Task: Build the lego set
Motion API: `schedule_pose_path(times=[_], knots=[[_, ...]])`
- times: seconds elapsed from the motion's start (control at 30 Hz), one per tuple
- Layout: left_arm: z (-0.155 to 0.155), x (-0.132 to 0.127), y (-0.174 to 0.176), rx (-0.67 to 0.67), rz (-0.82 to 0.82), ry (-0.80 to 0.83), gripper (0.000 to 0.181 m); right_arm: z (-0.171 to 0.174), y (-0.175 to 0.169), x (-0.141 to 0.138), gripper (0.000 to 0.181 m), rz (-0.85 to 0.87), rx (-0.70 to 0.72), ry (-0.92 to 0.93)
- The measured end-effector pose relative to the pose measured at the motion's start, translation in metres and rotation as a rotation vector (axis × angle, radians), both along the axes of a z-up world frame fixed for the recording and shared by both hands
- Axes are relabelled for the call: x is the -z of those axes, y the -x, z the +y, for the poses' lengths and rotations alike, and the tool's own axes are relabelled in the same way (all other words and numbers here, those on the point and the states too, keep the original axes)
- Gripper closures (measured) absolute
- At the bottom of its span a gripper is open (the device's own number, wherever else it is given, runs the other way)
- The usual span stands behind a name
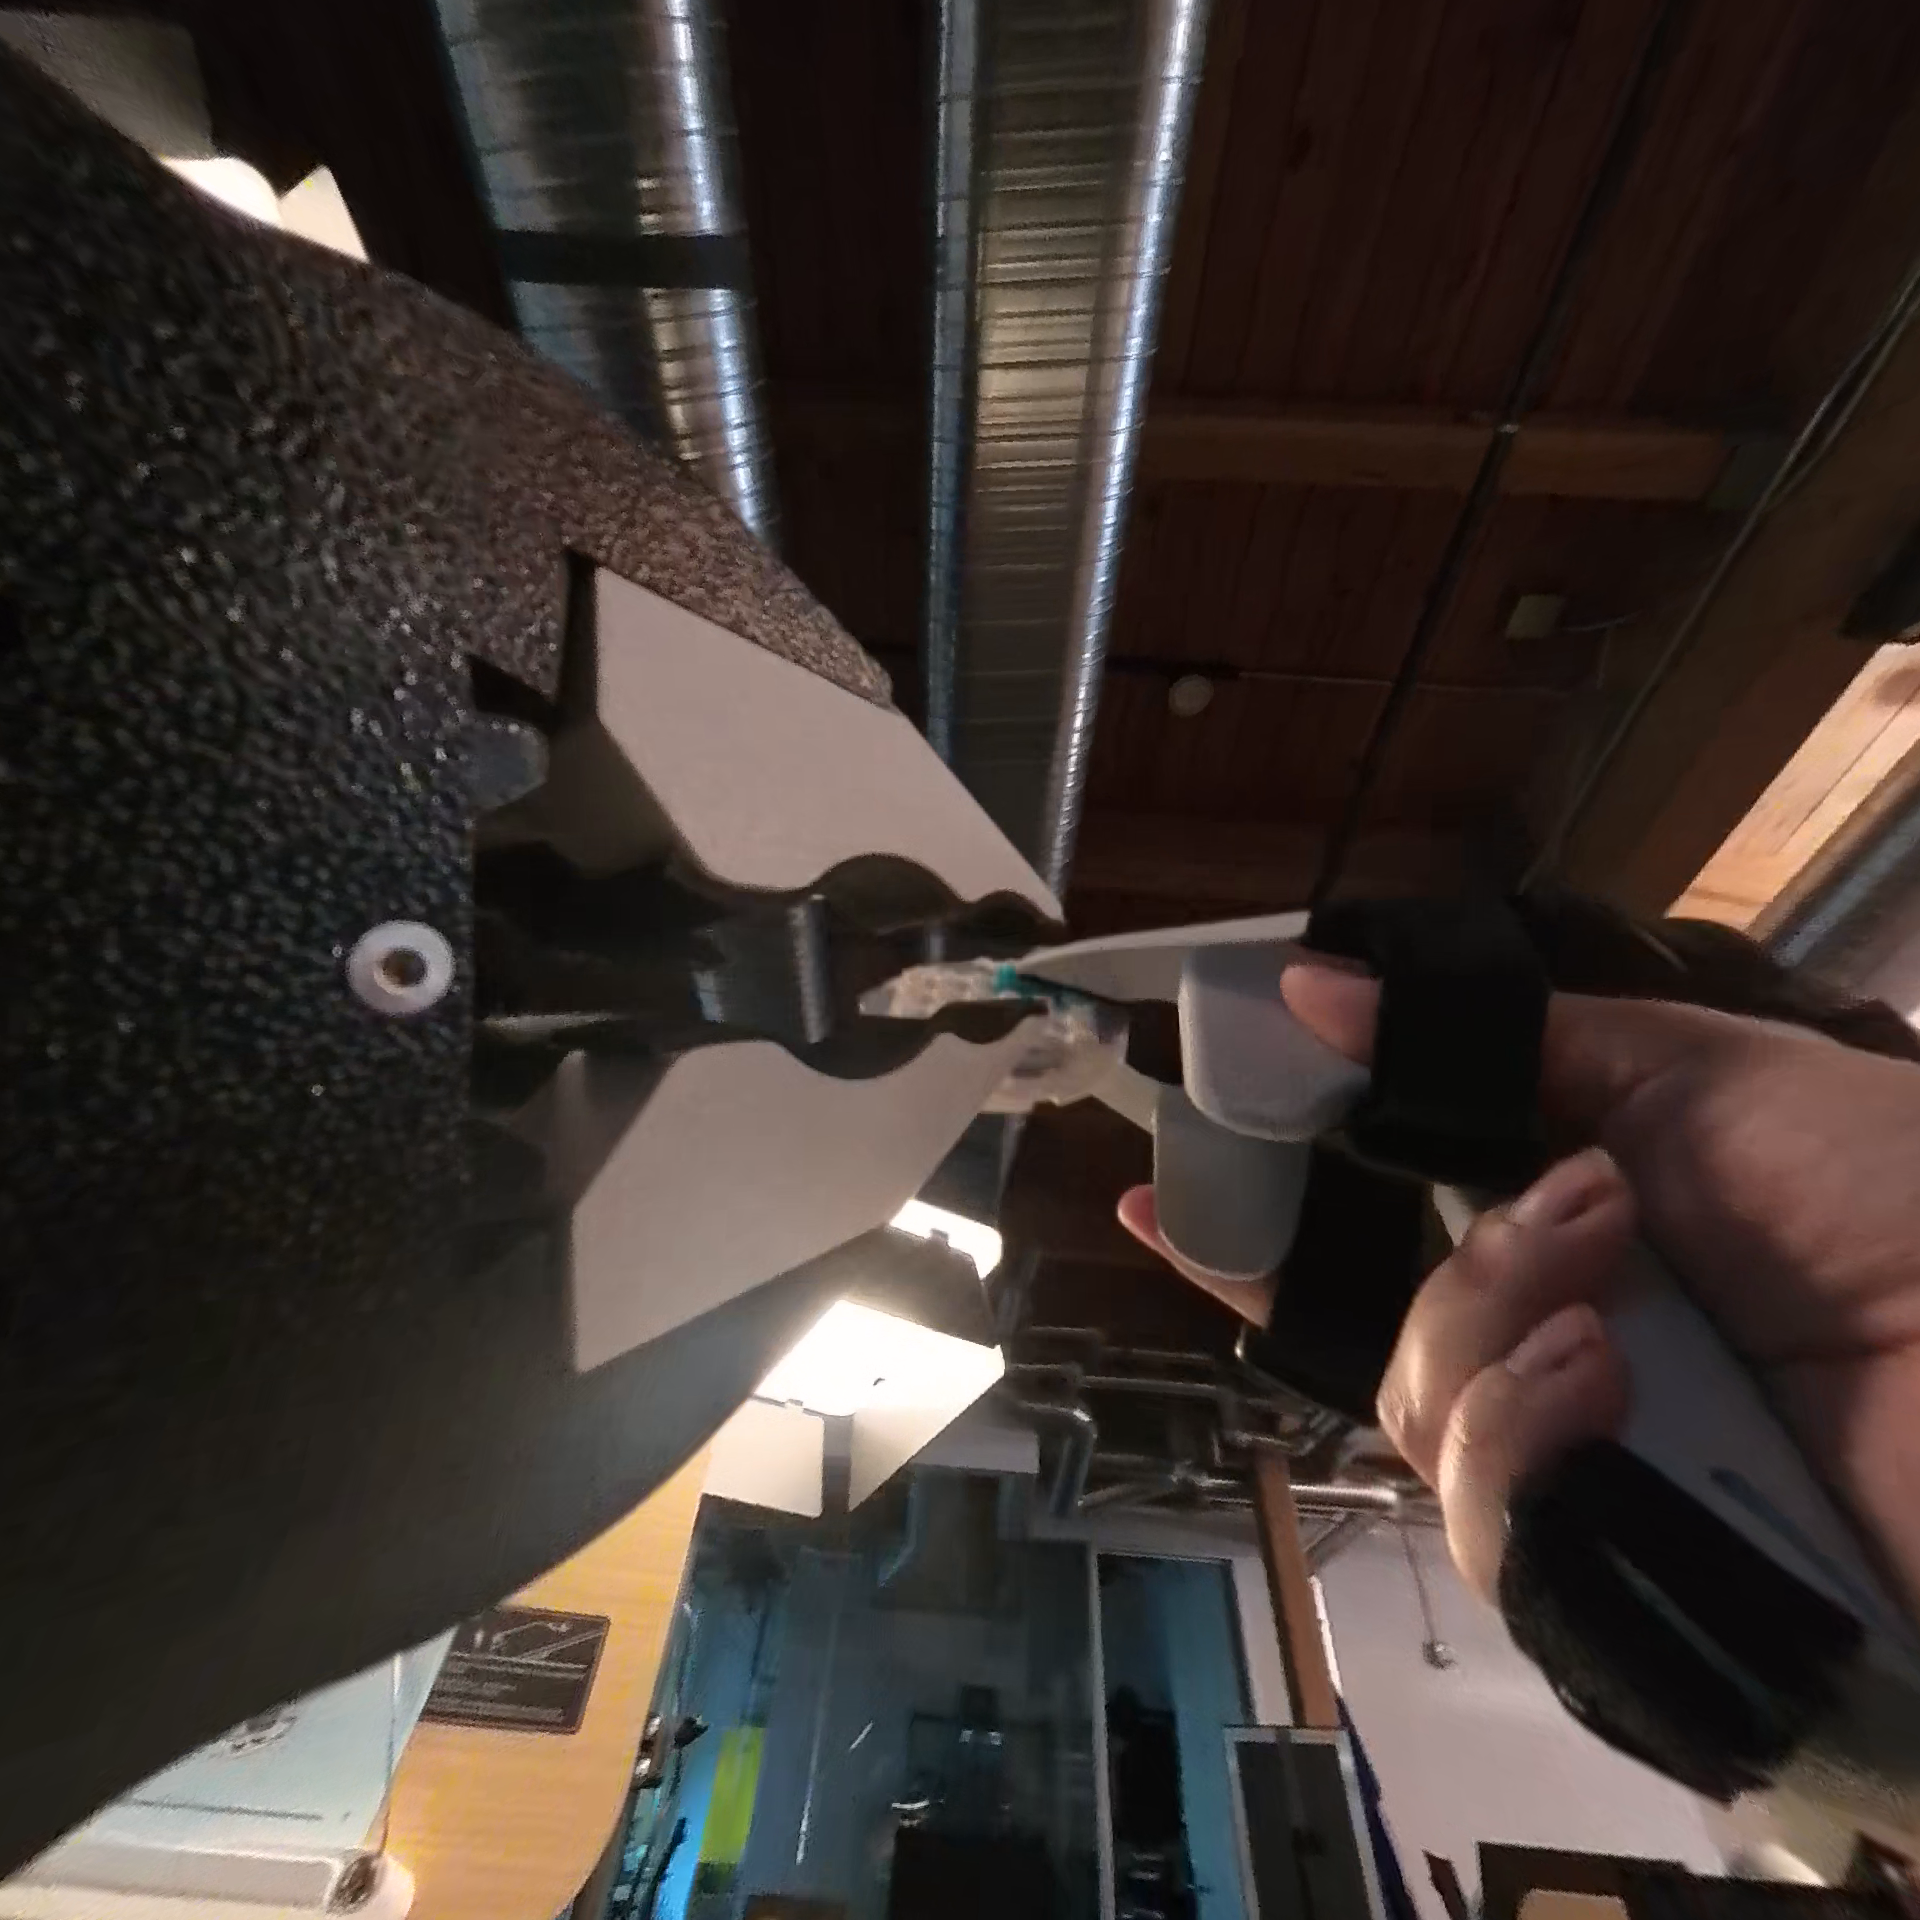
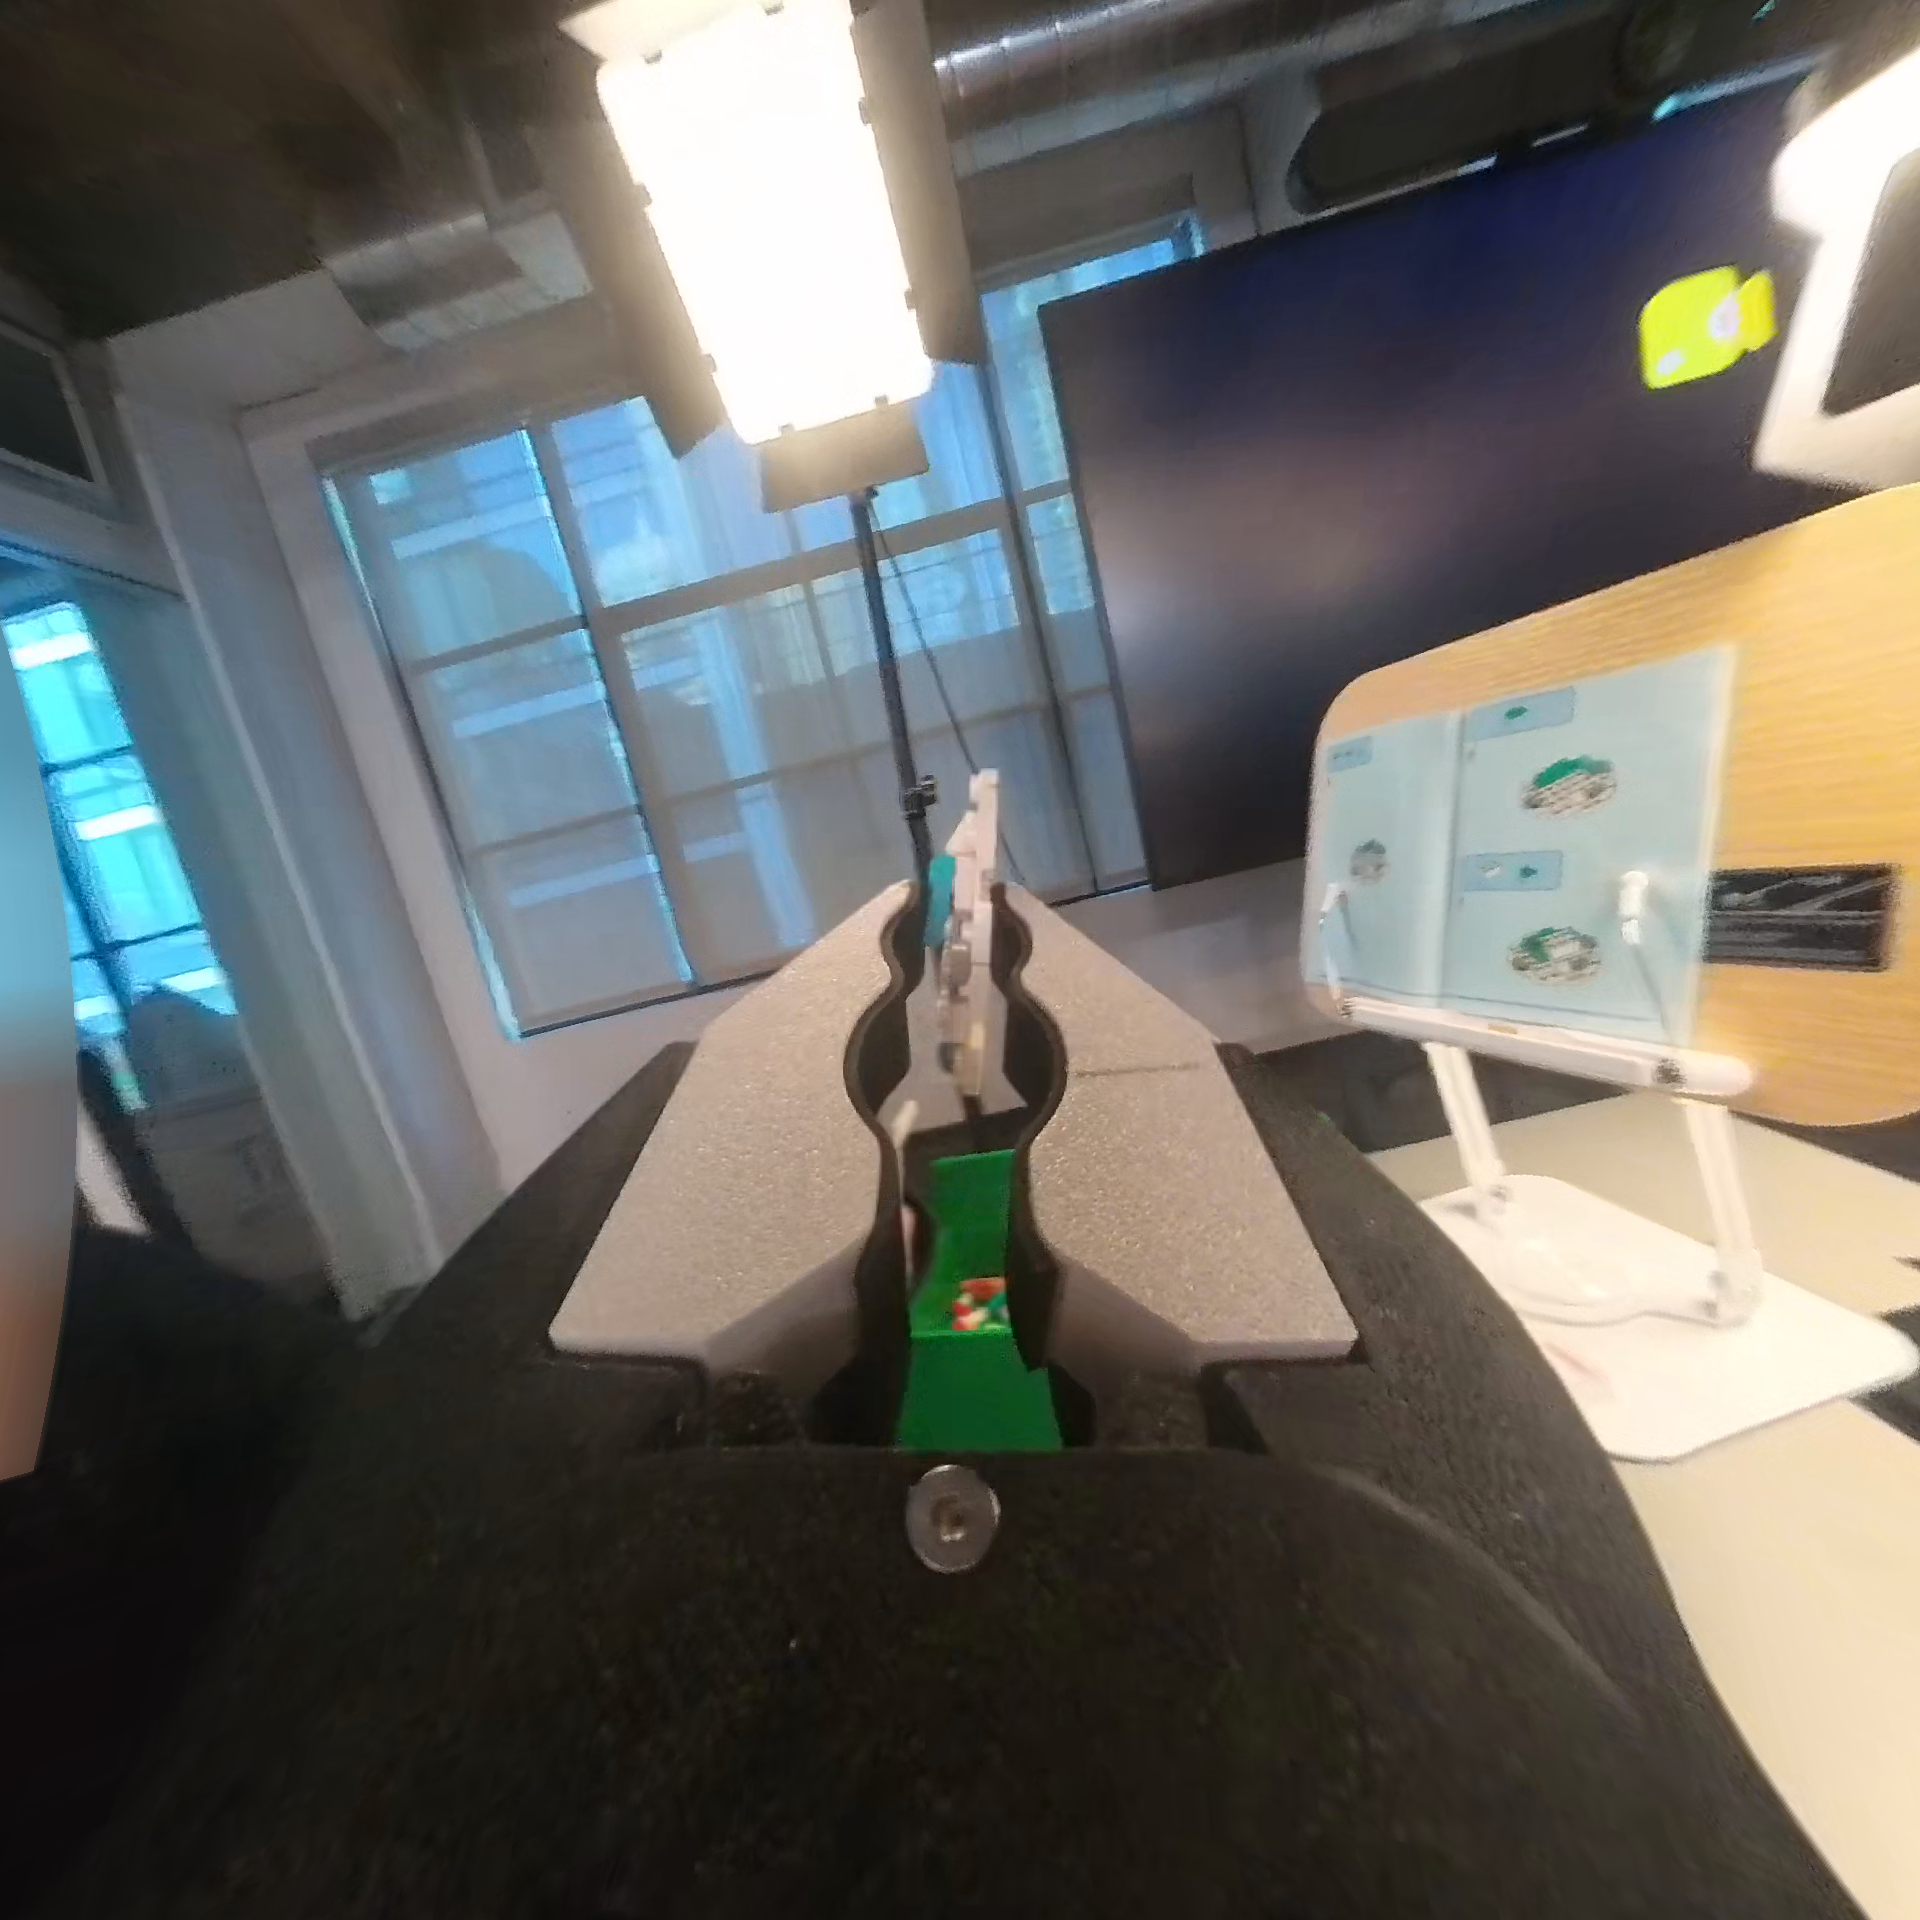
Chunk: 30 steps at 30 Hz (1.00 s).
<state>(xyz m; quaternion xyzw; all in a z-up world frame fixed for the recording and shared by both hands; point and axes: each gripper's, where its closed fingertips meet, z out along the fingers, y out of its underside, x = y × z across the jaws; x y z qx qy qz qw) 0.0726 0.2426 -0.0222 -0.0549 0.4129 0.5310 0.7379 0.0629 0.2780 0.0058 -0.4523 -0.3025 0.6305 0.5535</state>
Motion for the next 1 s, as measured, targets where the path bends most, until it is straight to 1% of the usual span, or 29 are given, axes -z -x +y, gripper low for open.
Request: schedule_pose_path(times=[0.1,0.13,0.17,0.2,0.23,0.27,0.3,0.33,0.37,0.4,0.47,0.53,0.57,0.63,0.67,0.7,0.8,0.93,1.0], knots=[[-0.001,0.0,0.003,0.05,-0.014,0.04,0.172,0.009,-0.014,-0.001,0.171,-0.008,0.069,-0.027],[0.002,0.0,0.004,0.076,-0.031,0.087,0.172,0.011,-0.019,-0.002,0.171,-0.01,0.084,-0.034],[0.005,0.0,0.007,0.115,-0.064,0.156,0.167,0.014,-0.024,-0.002,0.171,-0.017,0.104,-0.043],[0.01,0.0,0.008,0.185,-0.12,0.261,0.148,0.017,-0.027,-0.001,0.171,-0.032,0.124,-0.054],[0.015,0.001,0.01,0.27,-0.202,0.408,0.124,0.02,-0.031,0.002,0.172,-0.058,0.142,-0.064],[0.018,0.001,0.013,0.369,-0.308,0.561,0.105,0.023,-0.033,0.006,0.172,-0.095,0.151,-0.071],[0.019,0.004,0.014,0.481,-0.402,0.701,0.09,0.024,-0.034,0.012,0.172,-0.142,0.149,-0.073],[0.017,0.008,0.015,0.584,-0.475,0.821,0.084,0.025,-0.034,0.02,0.171,-0.189,0.134,-0.071],[0.016,0.013,0.019,0.672,-0.547,0.909,0.084,0.024,-0.033,0.027,0.172,-0.233,0.106,-0.067],[0.015,0.02,0.023,0.743,-0.61,0.999,0.086,0.022,-0.031,0.035,0.171,-0.275,0.071,-0.061],[0.02,0.044,0.025,0.833,-0.731,1.233,0.091,0.019,-0.024,0.052,0.171,-0.348,-0.014,-0.038],[0.023,0.075,0.022,0.893,-0.814,1.483,0.095,0.011,-0.012,0.071,0.171,-0.415,-0.145,-0.001],[0.025,0.09,0.021,0.902,-0.854,1.593,0.094,0.006,-0.005,0.082,0.171,-0.441,-0.226,0.025],[0.022,0.116,0.016,0.953,-0.876,1.797,0.106,-0.002,0.006,0.107,0.172,-0.502,-0.368,0.081],[0.021,0.123,0.015,0.996,-0.902,1.865,0.113,-0.003,0.011,0.118,0.172,-0.526,-0.41,0.103],[0.019,0.128,0.014,1.049,-0.91,1.922,0.125,-0.002,0.014,0.128,0.172,-0.546,-0.443,0.126],[0.02,0.138,0.016,1.14,-0.951,2.014,0.144,-0.004,0.021,0.15,0.172,-0.595,-0.534,0.162],[0.023,0.151,0.016,1.179,-0.993,2.112,0.153,-0.005,0.028,0.17,0.172,-0.637,-0.604,0.168],[0.026,0.16,0.017,1.162,-1.023,2.148,0.172,-0.009,0.03,0.175,0.172,-0.627,-0.667,0.18]])
